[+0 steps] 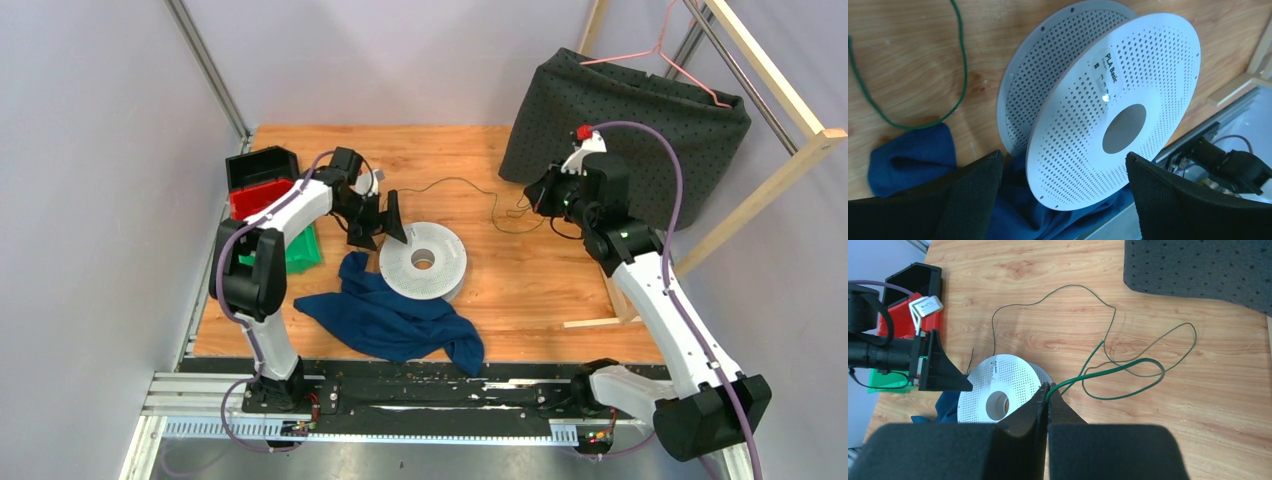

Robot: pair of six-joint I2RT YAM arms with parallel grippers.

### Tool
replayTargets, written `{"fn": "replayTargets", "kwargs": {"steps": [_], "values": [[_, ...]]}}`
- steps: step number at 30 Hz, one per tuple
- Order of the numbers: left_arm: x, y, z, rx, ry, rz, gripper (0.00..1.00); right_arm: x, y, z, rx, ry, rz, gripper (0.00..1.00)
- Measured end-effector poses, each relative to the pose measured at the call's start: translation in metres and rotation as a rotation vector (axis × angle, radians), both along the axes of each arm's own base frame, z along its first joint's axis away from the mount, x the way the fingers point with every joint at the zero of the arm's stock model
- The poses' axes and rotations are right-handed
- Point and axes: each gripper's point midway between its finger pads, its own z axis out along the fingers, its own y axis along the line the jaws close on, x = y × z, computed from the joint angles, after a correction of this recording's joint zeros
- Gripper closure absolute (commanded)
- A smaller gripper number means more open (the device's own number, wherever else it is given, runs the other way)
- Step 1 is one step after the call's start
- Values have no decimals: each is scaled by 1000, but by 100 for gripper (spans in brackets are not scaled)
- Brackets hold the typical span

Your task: Wrap the cables

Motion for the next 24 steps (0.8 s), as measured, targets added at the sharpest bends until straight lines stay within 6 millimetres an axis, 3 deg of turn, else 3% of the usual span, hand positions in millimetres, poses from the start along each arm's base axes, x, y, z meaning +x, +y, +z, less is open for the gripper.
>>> {"fn": "replayTargets", "kwargs": {"steps": [3, 7, 10, 15, 20, 24], "values": [[-3, -6, -12, -42, 36, -12, 13, 0, 3, -1, 4, 4, 13, 99], [-7, -13, -26, -89, 83, -21, 28, 1, 5, -4, 5, 15, 22, 99], [-6, -19, -24, -128, 82, -30, 51, 3, 5, -7, 6, 23, 22, 99], [-1, -30, -13, -207, 63, -45, 100, 6, 7, -10, 9, 32, 20, 99], [9, -49, 23, -357, 35, -79, 100, 7, 7, -10, 10, 35, 20, 99], [26, -56, 53, -370, -35, -94, 100, 9, 8, -4, 13, 23, 20, 99]]}}
